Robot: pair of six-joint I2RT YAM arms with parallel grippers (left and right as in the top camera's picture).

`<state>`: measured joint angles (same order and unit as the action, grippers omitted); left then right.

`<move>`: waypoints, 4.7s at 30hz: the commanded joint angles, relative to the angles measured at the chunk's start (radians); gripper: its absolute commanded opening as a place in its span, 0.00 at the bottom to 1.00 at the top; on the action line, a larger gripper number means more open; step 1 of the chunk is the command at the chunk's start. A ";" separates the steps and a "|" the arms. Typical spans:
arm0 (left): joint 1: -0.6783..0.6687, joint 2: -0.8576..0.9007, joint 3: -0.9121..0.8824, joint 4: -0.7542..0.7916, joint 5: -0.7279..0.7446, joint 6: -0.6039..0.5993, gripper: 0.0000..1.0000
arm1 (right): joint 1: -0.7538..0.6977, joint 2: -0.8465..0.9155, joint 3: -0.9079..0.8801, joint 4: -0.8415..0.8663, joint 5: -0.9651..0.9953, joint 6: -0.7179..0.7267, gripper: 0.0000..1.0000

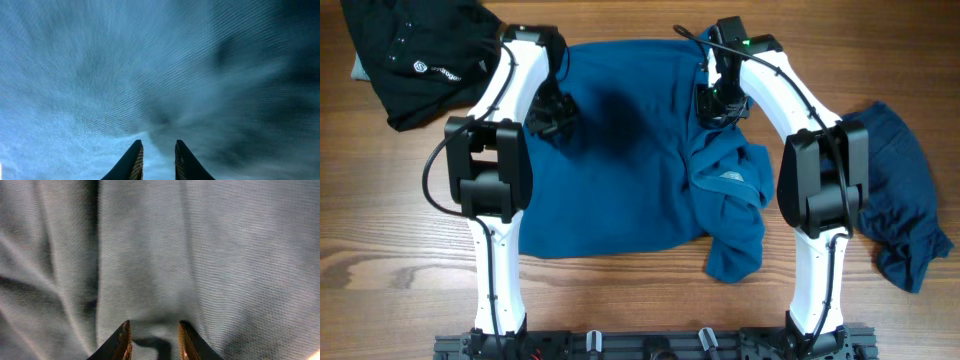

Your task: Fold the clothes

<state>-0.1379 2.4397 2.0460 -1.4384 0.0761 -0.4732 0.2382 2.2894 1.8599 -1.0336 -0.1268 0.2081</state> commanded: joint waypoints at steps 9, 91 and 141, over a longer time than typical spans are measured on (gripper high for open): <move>0.000 -0.031 -0.030 -0.070 -0.036 0.021 0.20 | -0.010 -0.182 -0.005 -0.112 0.148 0.061 0.54; -0.165 -0.801 -1.265 0.590 0.073 -0.190 0.04 | -0.090 -0.558 -0.636 0.154 -0.050 0.224 0.65; -0.165 -0.801 -1.265 0.613 0.102 -0.190 0.04 | -0.676 -0.420 -0.666 0.224 -0.128 0.077 0.06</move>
<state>-0.3061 1.6253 0.7937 -0.8429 0.1631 -0.6495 -0.4442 1.8797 1.1767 -0.8059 -0.0128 0.4152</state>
